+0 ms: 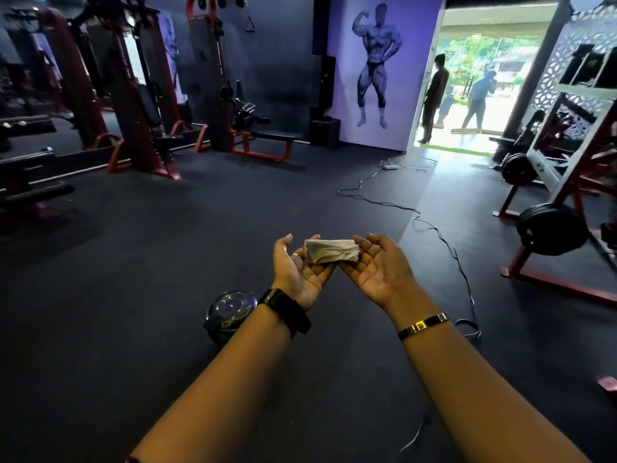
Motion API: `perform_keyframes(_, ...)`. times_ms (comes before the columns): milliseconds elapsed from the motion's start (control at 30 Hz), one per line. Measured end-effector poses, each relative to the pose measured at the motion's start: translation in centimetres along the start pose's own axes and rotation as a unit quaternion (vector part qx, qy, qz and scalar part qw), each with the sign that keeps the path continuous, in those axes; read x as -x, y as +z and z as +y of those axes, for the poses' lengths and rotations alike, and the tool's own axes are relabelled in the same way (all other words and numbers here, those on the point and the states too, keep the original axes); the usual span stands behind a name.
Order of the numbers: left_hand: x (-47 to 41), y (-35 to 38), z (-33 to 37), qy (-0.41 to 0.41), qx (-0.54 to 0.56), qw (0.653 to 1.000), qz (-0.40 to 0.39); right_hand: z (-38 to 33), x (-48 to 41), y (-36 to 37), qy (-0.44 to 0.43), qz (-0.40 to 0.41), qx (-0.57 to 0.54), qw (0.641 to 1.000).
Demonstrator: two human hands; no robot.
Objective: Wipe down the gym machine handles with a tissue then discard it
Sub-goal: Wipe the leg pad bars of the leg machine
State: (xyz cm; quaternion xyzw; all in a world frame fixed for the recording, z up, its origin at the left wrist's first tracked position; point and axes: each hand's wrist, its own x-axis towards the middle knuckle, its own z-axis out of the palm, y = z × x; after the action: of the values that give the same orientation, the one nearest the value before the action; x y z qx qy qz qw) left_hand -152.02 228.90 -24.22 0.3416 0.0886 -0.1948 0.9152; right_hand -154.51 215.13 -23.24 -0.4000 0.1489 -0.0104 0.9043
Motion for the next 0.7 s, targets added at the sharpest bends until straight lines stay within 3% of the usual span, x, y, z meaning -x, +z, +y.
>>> perform_keyframes(400, -22.1, 13.8, -4.8, -0.011, 0.017, 1.000, 0.006, -16.6, -19.2, -7.4, 0.004, -0.001, 0.031, 1.000)
perform_keyframes(700, -37.4, 18.9, -6.9, -0.017, 0.032, 0.999, 0.032, -22.3, -33.7, -11.7, 0.026, 0.019, 0.024, 0.999)
